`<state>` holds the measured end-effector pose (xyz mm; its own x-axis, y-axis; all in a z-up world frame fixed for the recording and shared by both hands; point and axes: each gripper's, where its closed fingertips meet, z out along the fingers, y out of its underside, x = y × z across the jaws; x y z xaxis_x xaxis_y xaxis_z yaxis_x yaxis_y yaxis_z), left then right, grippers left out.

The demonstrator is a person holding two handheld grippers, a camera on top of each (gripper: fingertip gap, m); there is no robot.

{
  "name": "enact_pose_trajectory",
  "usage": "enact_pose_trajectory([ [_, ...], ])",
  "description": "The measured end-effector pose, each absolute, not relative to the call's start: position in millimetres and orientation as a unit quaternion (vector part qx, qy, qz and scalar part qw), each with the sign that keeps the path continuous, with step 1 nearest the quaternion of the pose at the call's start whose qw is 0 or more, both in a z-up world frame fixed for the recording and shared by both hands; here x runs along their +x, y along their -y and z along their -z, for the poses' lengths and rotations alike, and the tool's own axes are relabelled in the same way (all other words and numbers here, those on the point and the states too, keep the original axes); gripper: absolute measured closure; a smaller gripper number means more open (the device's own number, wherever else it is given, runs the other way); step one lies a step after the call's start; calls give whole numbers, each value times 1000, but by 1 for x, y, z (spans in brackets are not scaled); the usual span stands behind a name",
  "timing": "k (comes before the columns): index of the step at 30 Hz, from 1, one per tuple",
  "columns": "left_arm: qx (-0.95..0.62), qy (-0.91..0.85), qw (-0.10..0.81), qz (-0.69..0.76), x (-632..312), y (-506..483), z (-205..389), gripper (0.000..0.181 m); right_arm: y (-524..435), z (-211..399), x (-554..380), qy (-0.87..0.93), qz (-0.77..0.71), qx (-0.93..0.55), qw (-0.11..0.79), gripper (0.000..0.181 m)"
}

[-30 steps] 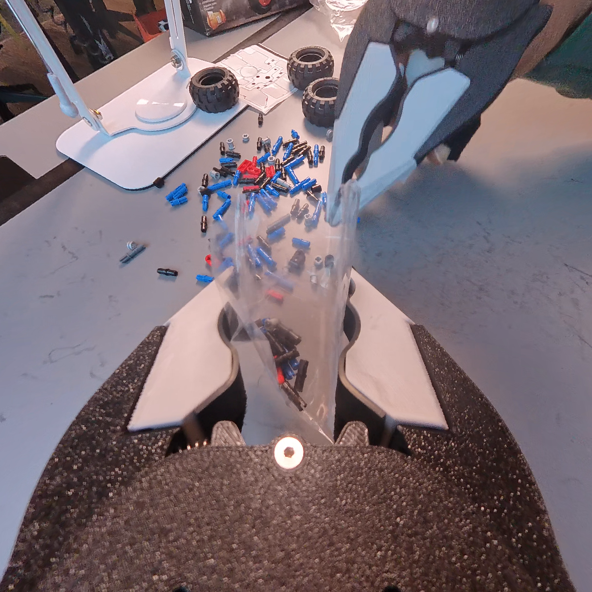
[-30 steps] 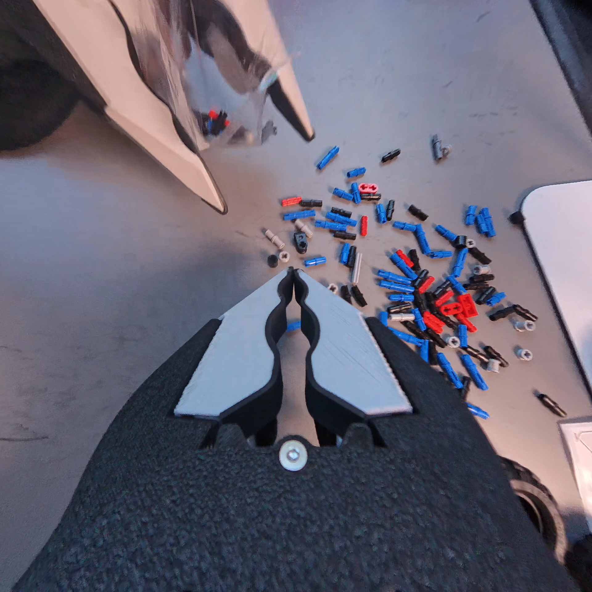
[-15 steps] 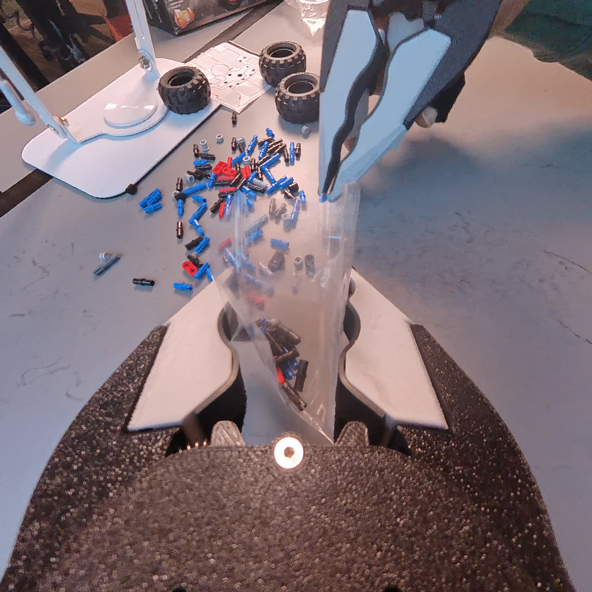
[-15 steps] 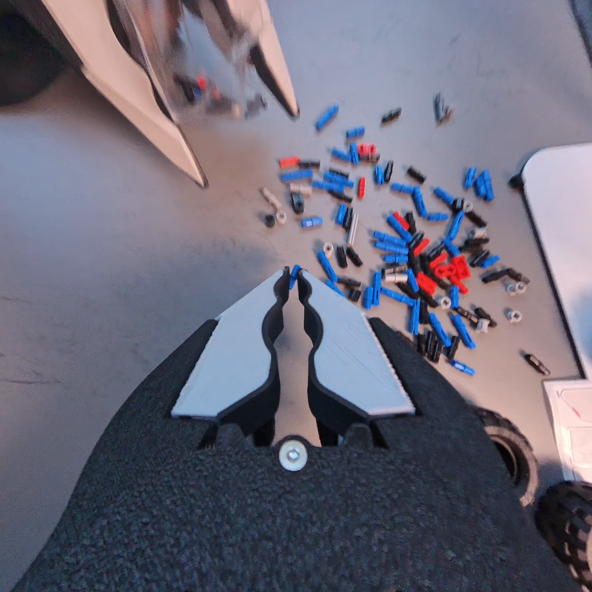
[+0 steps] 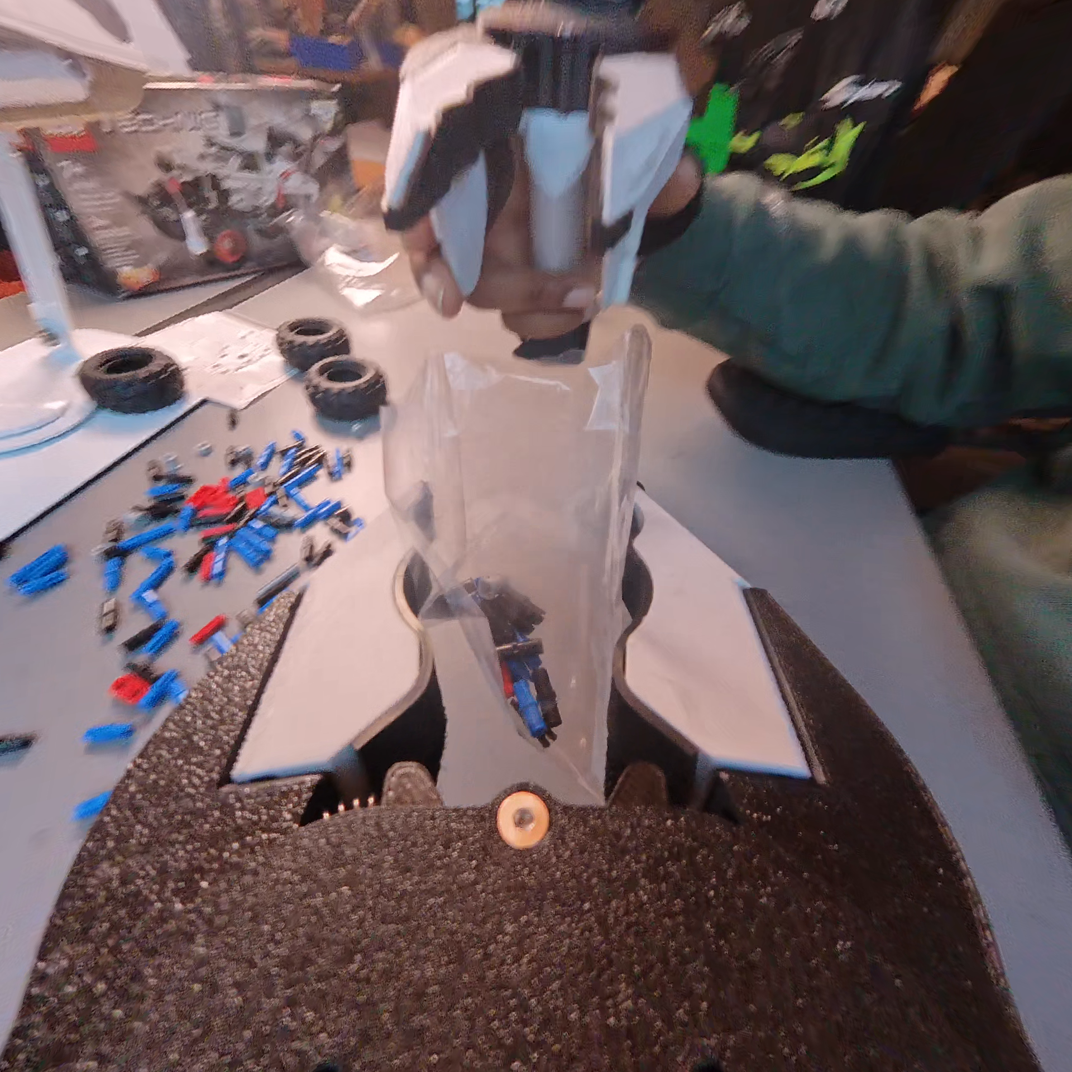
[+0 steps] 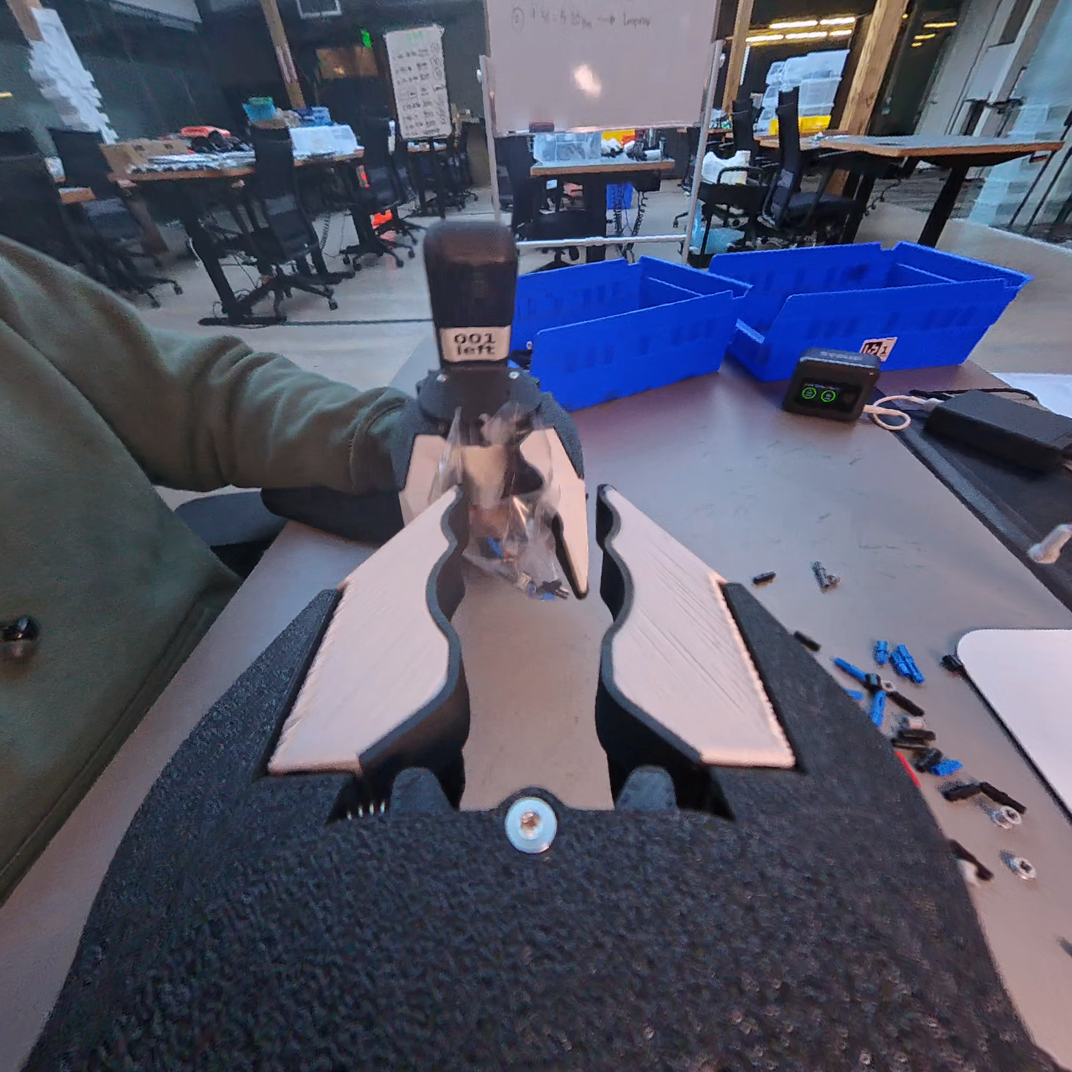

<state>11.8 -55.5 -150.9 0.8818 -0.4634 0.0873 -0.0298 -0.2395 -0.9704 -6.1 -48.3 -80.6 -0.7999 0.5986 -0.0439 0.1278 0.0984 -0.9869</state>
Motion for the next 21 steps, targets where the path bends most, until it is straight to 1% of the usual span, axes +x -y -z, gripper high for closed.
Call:
enact_pose_trajectory([
  [3, -700, -204, 599, 330, 50, 75, 125, 119, 53, 92, 16, 718, -628, -234, 189, 148],
  [5, -671, -219, 595, 384, 67, 82, 114, 118, 62, 90, 29, 708, -648, -221, 176, 154],
  [8, -645, -235, 592, 422, 83, 88, 103, 118, 77, 86, 42, 706, -660, -204, 158, 159],
  [14, -628, -263, 563, 469, 102, 99, 100, 120, 90, 84, 47, 697, -679, -197, 124, 162],
  [18, -629, -276, 540, 485, 110, 104, 104, 120, 96, 81, 54, 691, -691, -181, 114, 181],
  [19, -631, -277, 535, 489, 111, 105, 106, 120, 97, 81, 57, 695, -689, -176, 109, 181],
  [21, -639, -274, 529, 486, 109, 104, 109, 114, 94, 82, 59, 703, -678, -177, 118, 181],
])
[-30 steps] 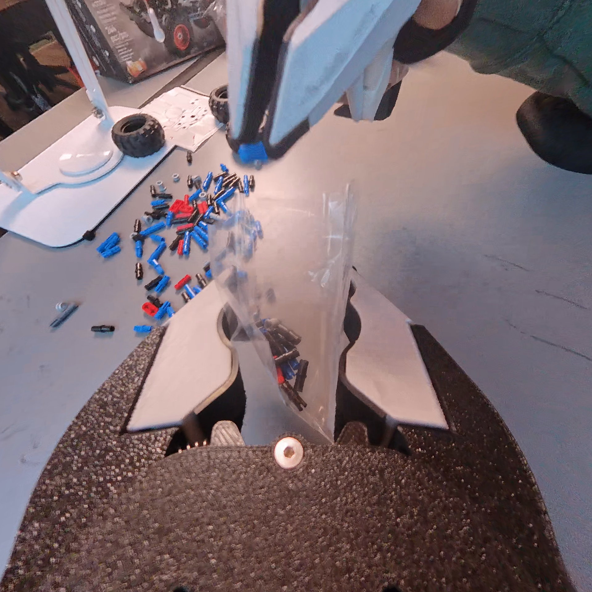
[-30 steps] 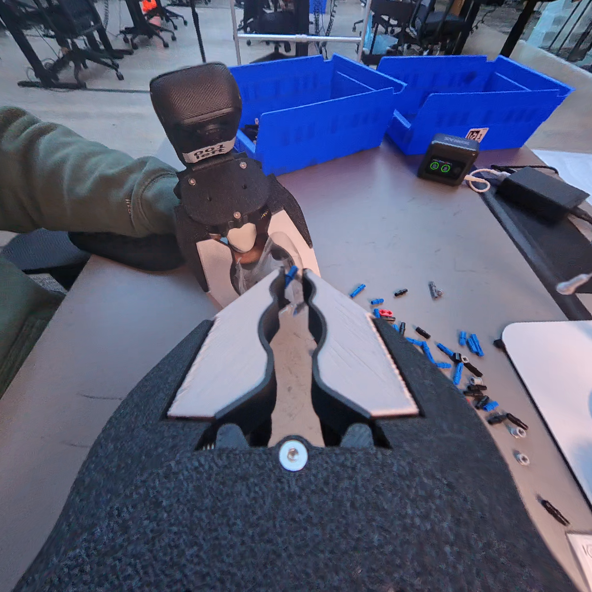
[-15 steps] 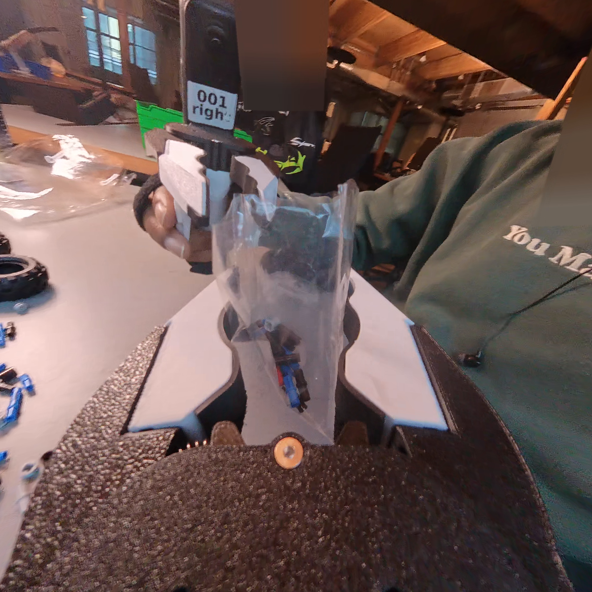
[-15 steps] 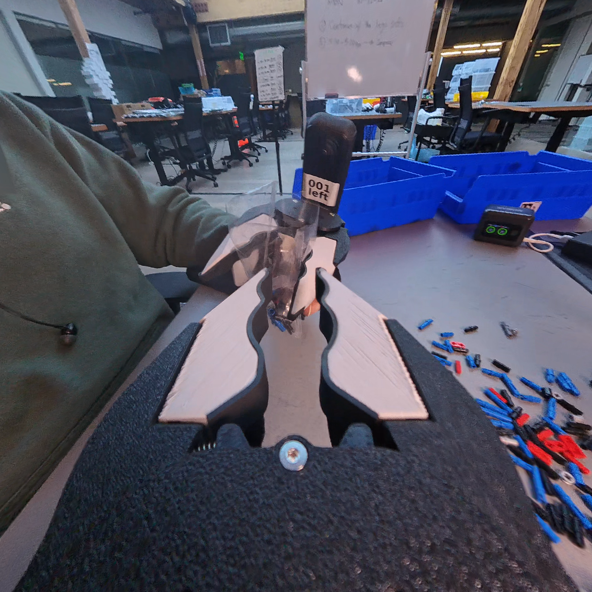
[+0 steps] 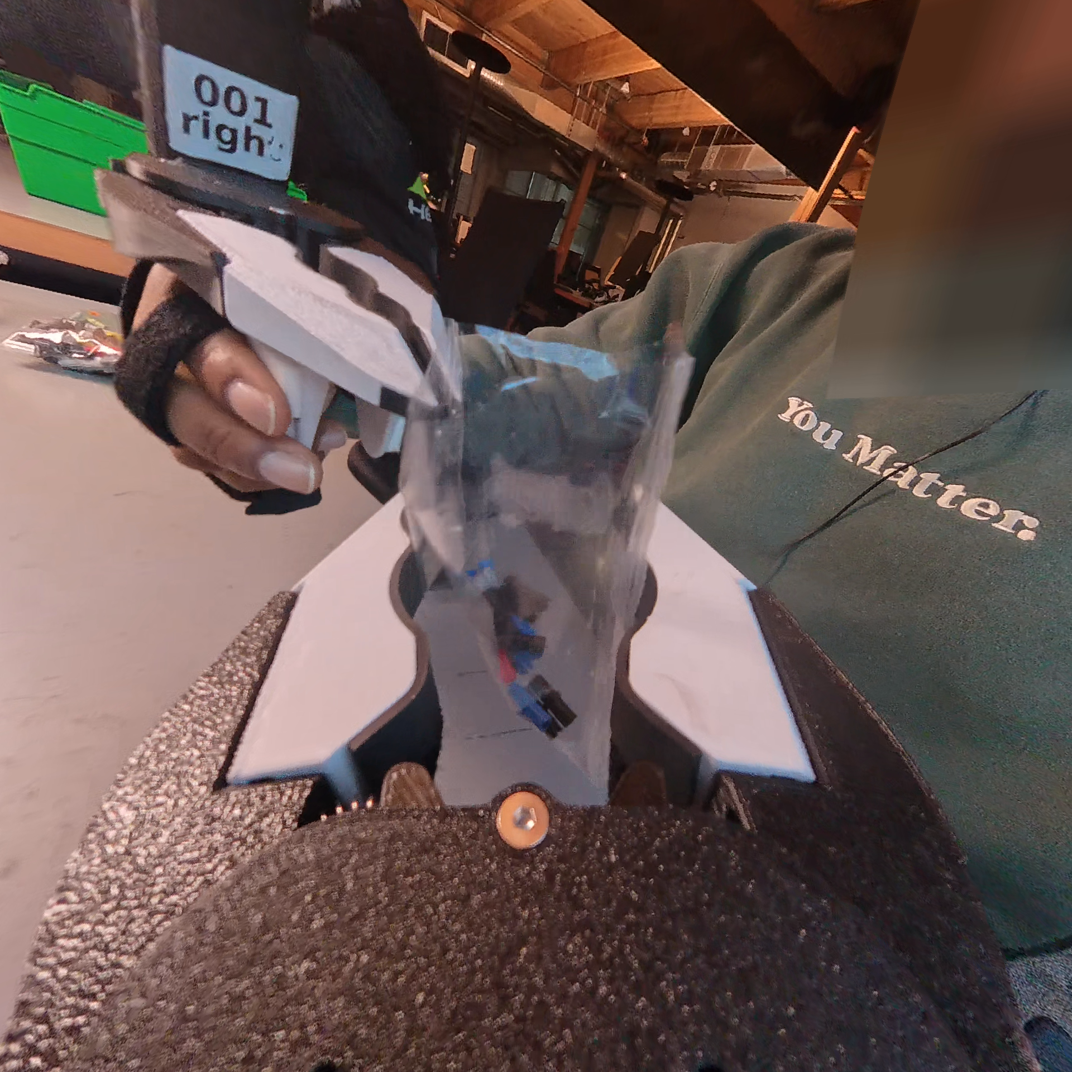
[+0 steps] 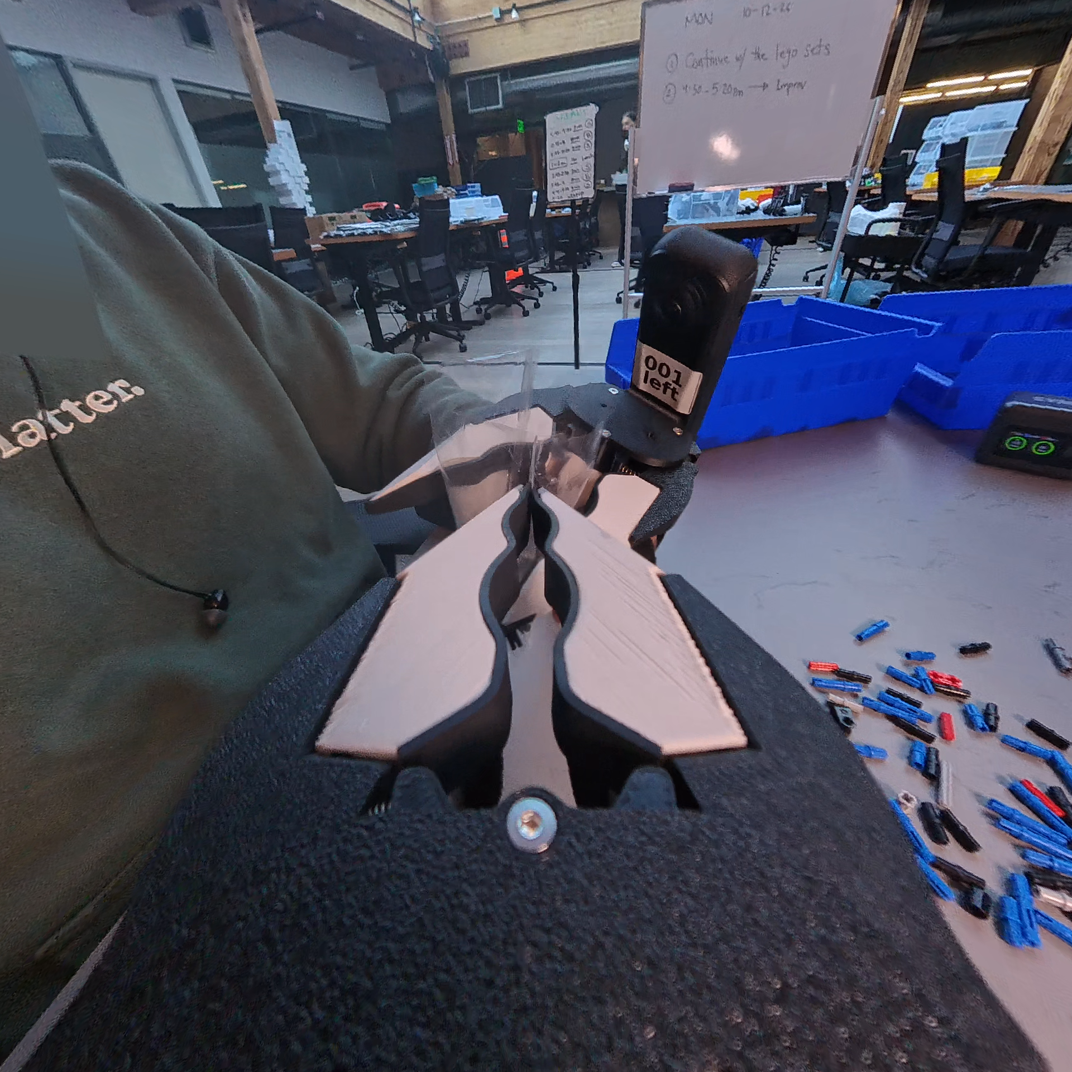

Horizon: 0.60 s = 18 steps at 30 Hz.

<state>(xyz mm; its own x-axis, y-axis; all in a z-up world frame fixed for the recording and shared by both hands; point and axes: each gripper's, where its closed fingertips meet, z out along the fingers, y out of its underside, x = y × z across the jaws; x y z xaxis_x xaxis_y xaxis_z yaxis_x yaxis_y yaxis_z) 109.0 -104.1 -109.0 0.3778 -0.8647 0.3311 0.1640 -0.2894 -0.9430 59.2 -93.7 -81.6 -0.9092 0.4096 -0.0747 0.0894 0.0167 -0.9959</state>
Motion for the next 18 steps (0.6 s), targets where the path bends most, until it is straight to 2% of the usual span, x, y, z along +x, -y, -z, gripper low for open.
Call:
enact_pose_trajectory([
  [4, -708, -254, 539, 380, 75, 92, 128, 106, 68, 69, 66, 686, -678, -210, 162, 181],
  [7, -767, -208, 538, 279, 33, 80, 147, 107, 40, 80, 63, 695, -631, -259, 227, 181],
  [13, -880, -129, 452, 67, -42, 63, 208, 122, -6, 133, 54, 709, -534, -354, 294, 181],
  [18, -895, -141, 424, -1, -47, 49, 227, 141, -21, 147, 53, 710, -501, -382, 314, 181],
])
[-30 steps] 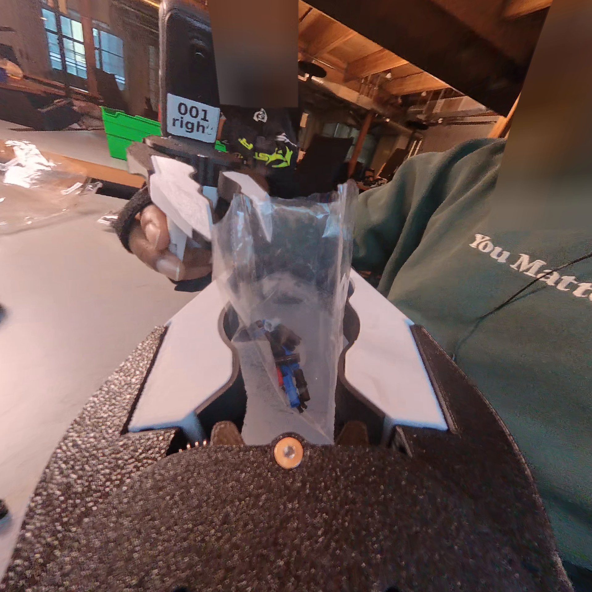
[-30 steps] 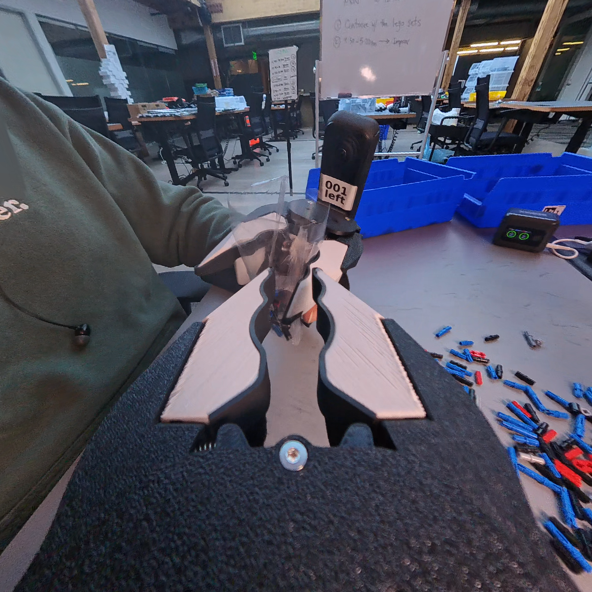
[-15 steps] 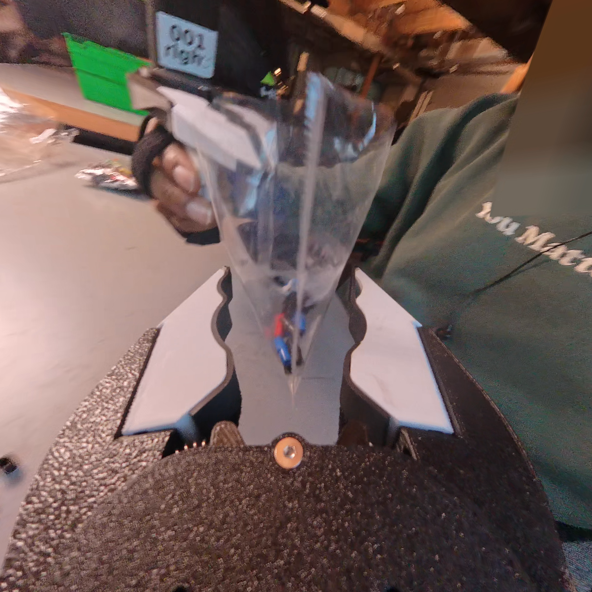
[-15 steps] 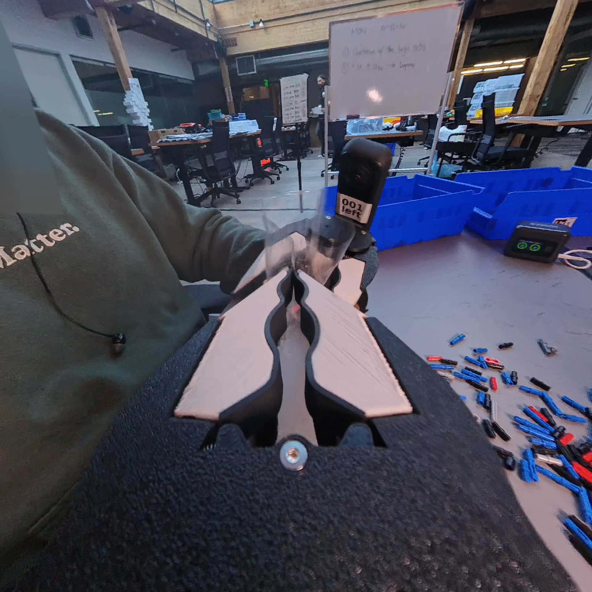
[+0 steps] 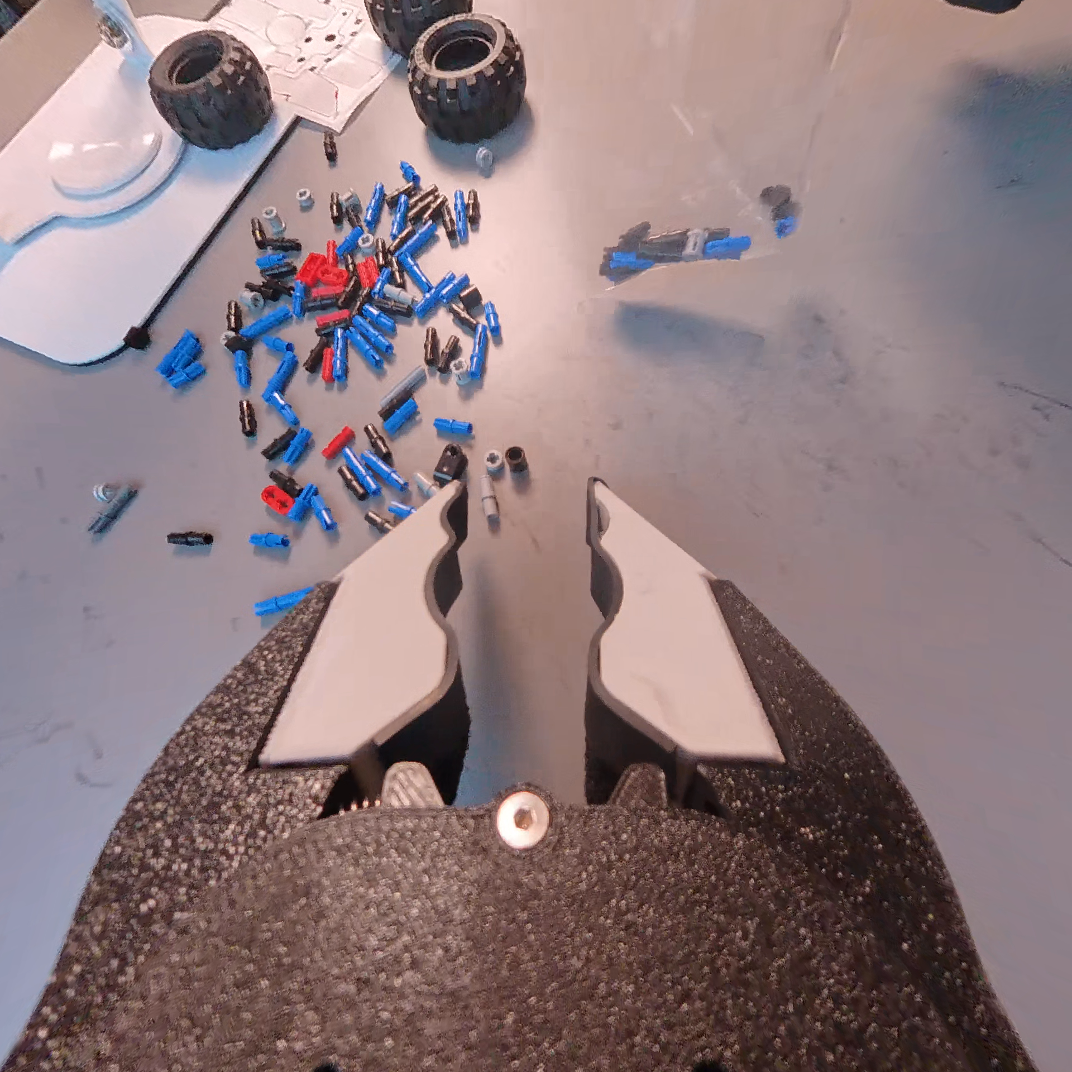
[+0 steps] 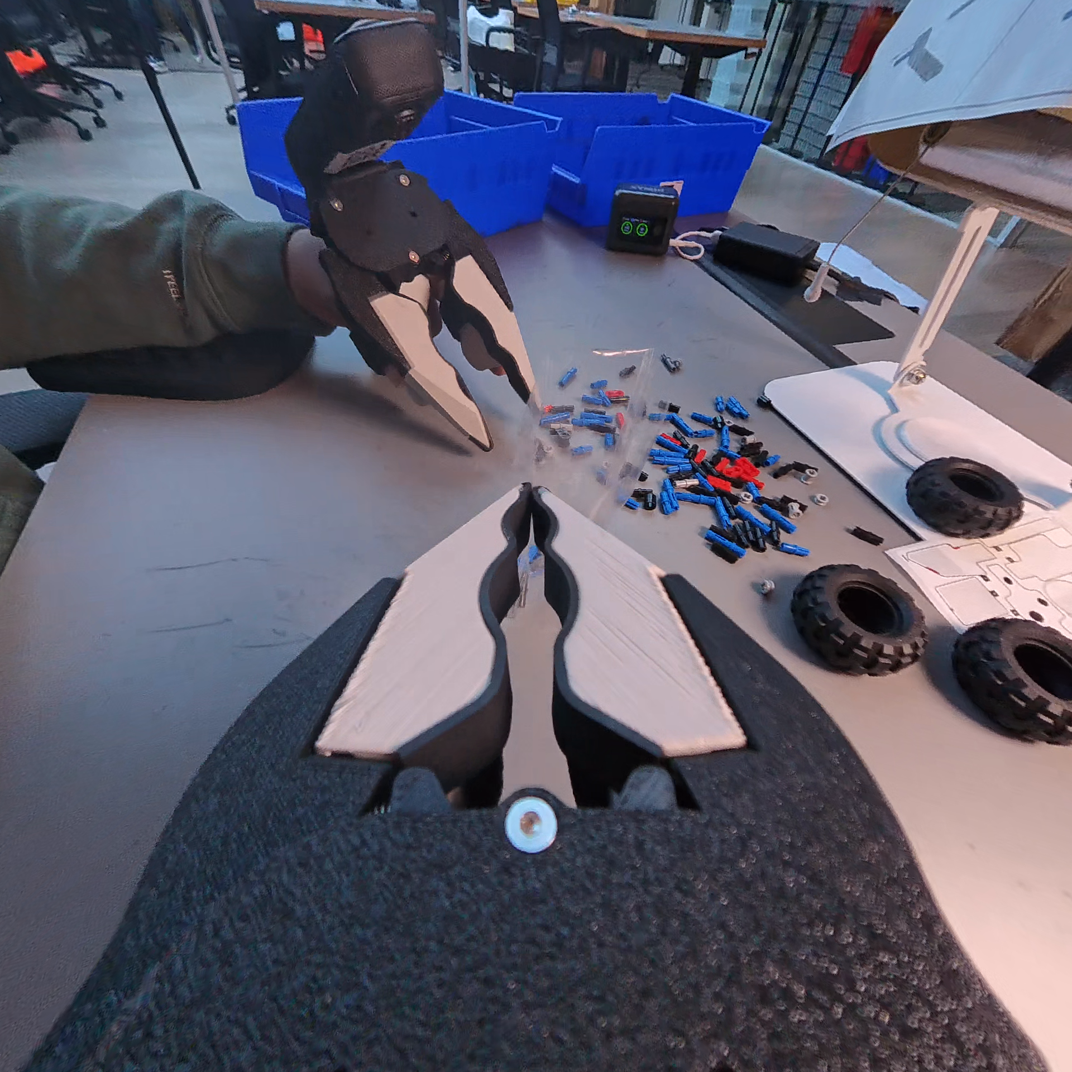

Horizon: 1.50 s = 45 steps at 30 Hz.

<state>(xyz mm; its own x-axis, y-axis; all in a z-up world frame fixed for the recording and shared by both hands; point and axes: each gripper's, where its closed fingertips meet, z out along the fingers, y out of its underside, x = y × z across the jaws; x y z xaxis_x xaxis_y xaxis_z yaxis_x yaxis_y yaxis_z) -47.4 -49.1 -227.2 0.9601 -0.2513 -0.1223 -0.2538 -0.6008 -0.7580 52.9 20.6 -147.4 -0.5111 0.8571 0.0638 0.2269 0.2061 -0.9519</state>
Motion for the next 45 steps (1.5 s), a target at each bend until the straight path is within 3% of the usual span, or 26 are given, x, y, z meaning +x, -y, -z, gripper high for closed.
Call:
enact_pose_trajectory([
  [16, -902, -159, 401, -22, -49, 27, 232, 181, 8, 150, 60, 731, -519, -337, 288, 181],
  [22, -818, -163, 546, 77, -13, 21, 128, 181, 14, 150, 57, 732, -521, -335, 284, 181],
  [26, -792, -213, 558, 123, 24, 22, 94, 181, 21, 153, 56, 735, -520, -332, 280, 181],
  [39, -815, -187, 530, 142, 4, 32, 115, 159, 17, 154, 56, 734, -518, -336, 282, 181],
  [45, -911, -148, 375, 87, -36, 59, 206, 158, 4, 154, 57, 729, -514, -348, 289, 181],
])
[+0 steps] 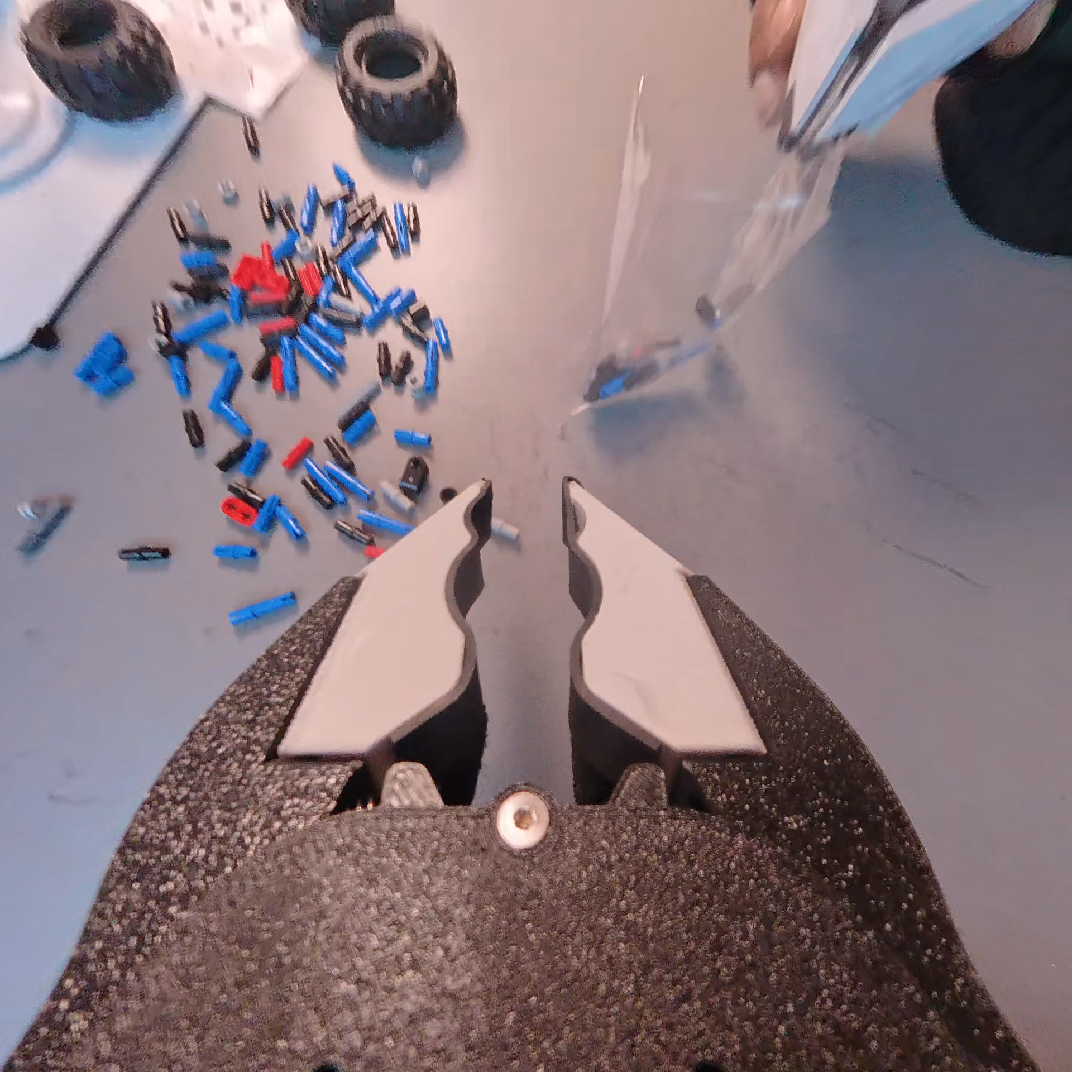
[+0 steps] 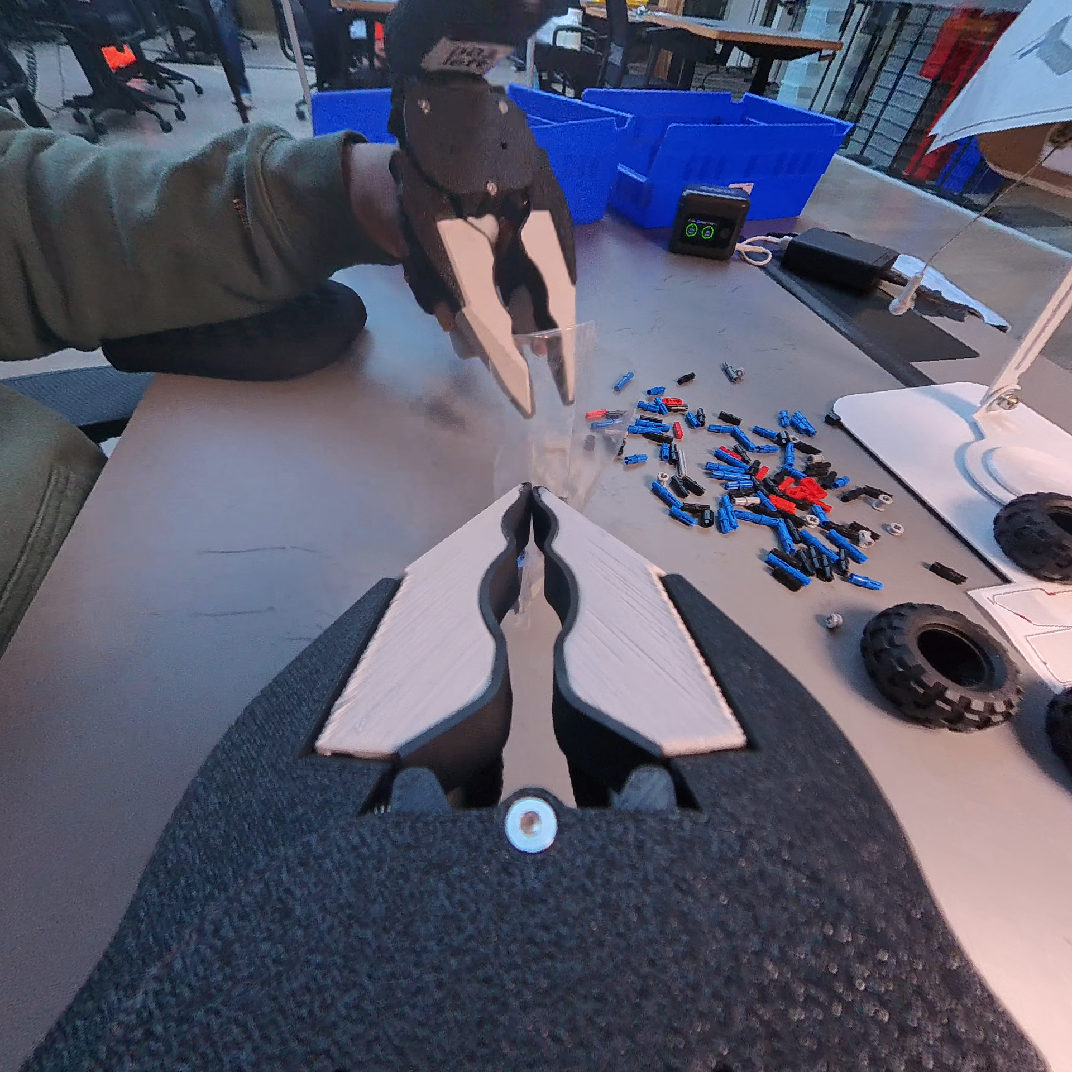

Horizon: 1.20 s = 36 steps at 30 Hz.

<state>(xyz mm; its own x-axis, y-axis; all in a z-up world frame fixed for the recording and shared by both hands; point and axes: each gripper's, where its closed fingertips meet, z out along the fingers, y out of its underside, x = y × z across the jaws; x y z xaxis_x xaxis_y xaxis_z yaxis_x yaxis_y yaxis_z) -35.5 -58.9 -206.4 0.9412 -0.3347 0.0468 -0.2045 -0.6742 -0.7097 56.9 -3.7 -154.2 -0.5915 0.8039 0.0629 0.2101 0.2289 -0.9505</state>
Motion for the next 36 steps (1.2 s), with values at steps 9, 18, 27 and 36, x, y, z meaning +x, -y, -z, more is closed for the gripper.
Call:
enact_pose_trajectory([
  [9, -943, -119, 307, 38, -49, 63, 242, 164, 3, 155, 59, 730, -513, -346, 289, 181],
  [18, -940, -106, 321, 55, -52, 58, 242, 181, 8, 156, 60, 738, -509, -337, 288, 181],
  [27, -936, -116, 332, 16, -60, 53, 236, 150, 10, 156, 61, 740, -508, -333, 289, 181],
  [36, -934, -138, 326, 43, -57, 47, 242, 173, 12, 157, 62, 743, -508, -330, 285, 181],
])
